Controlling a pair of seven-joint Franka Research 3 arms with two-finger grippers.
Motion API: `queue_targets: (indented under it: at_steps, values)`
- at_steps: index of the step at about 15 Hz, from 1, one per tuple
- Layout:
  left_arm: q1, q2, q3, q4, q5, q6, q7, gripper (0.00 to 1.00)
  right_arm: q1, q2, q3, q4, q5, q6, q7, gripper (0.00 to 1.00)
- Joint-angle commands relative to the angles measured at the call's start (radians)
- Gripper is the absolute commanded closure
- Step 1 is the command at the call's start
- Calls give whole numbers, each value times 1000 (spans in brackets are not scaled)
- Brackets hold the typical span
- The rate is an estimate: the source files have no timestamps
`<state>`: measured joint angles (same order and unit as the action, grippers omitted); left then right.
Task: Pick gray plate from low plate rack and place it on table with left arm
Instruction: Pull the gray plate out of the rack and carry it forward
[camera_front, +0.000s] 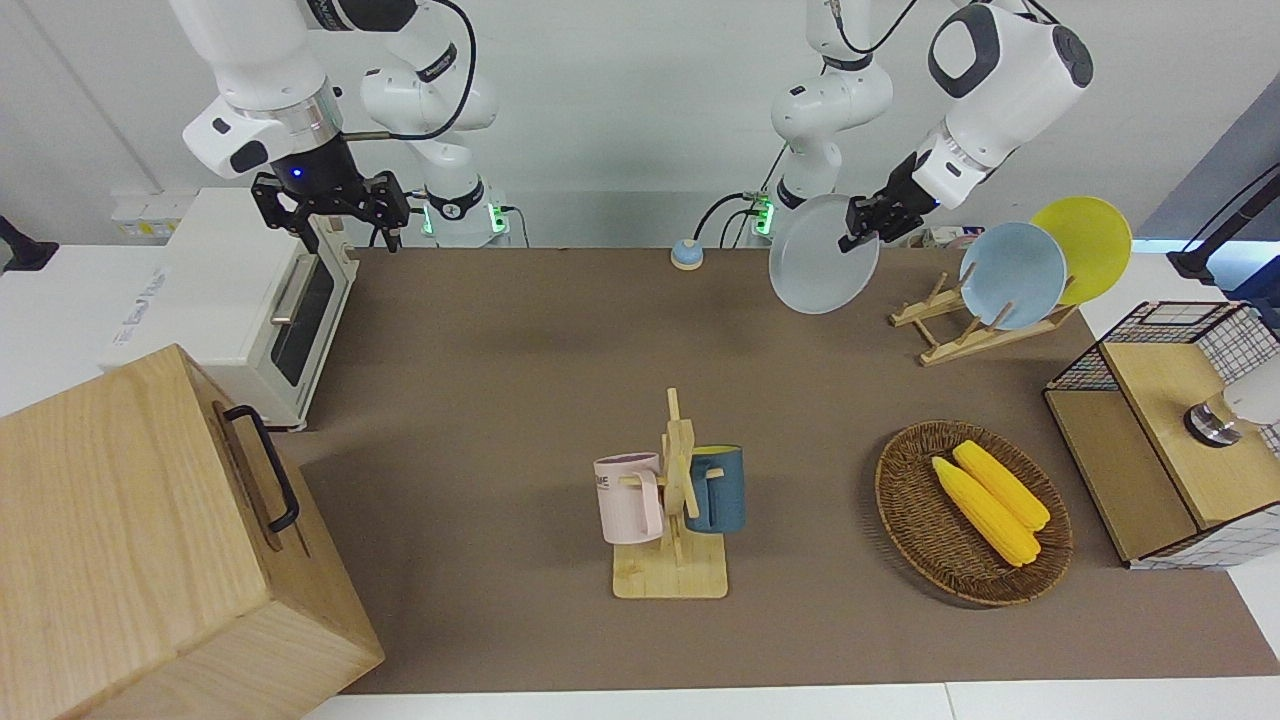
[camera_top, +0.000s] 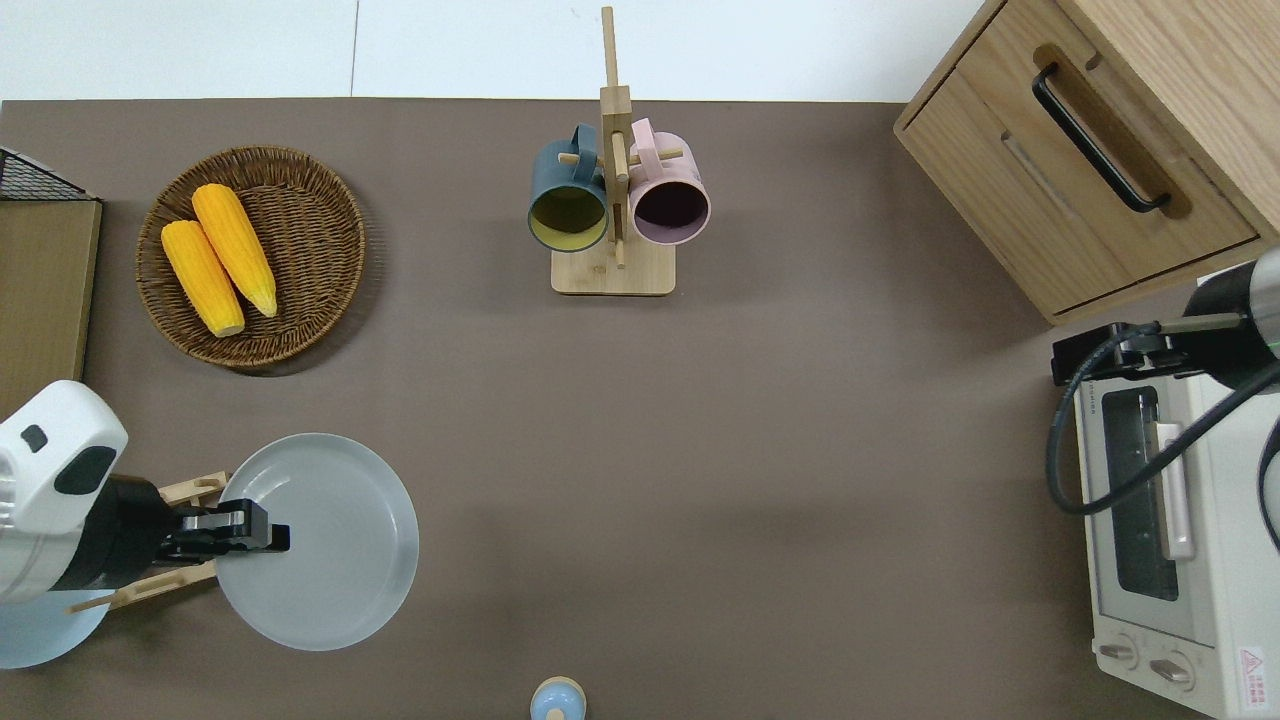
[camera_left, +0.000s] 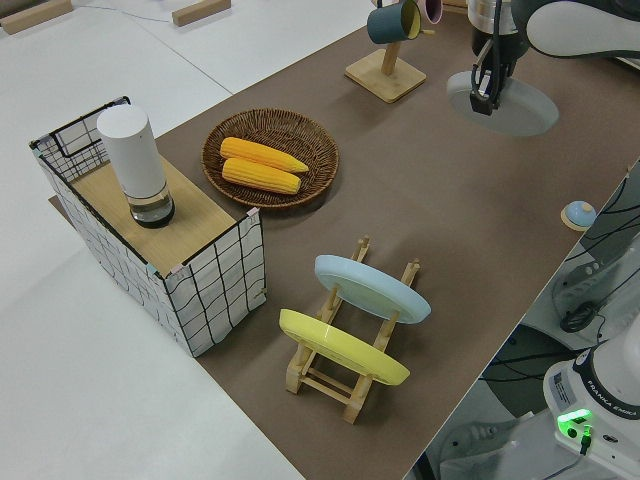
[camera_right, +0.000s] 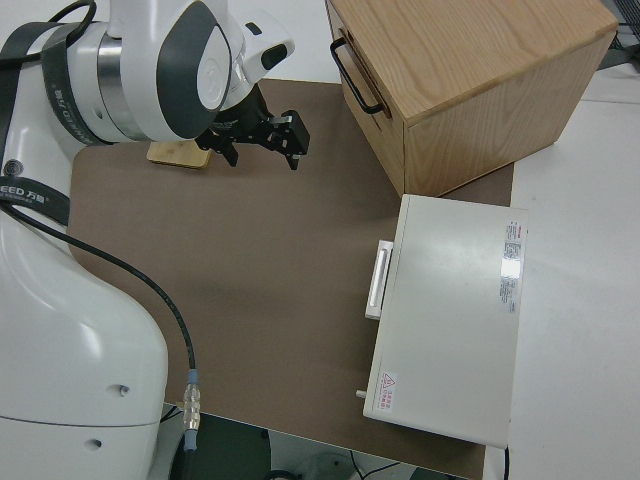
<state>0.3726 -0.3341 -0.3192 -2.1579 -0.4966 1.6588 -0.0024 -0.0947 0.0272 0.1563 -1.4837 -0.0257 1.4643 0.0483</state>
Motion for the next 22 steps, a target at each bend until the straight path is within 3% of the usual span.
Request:
queue_targets:
  at_steps: [1,6,14,22]
  values:
    - [-7,-17,-6,-95,-51,93,1,1000,7,0,-6,6,3,-1,4,17]
    - [-37,-20,-9,-181,-78,182,19,1000,7,0,-6,6,3,-1,4,17]
    - [-64,-8,-9,-321,-171,335,192,1000,7,2,-6,6,3,-1,4,17]
    - [-86,64,-15,-373,-172,472,271,1000,7,0,-6,6,3,-1,4,17]
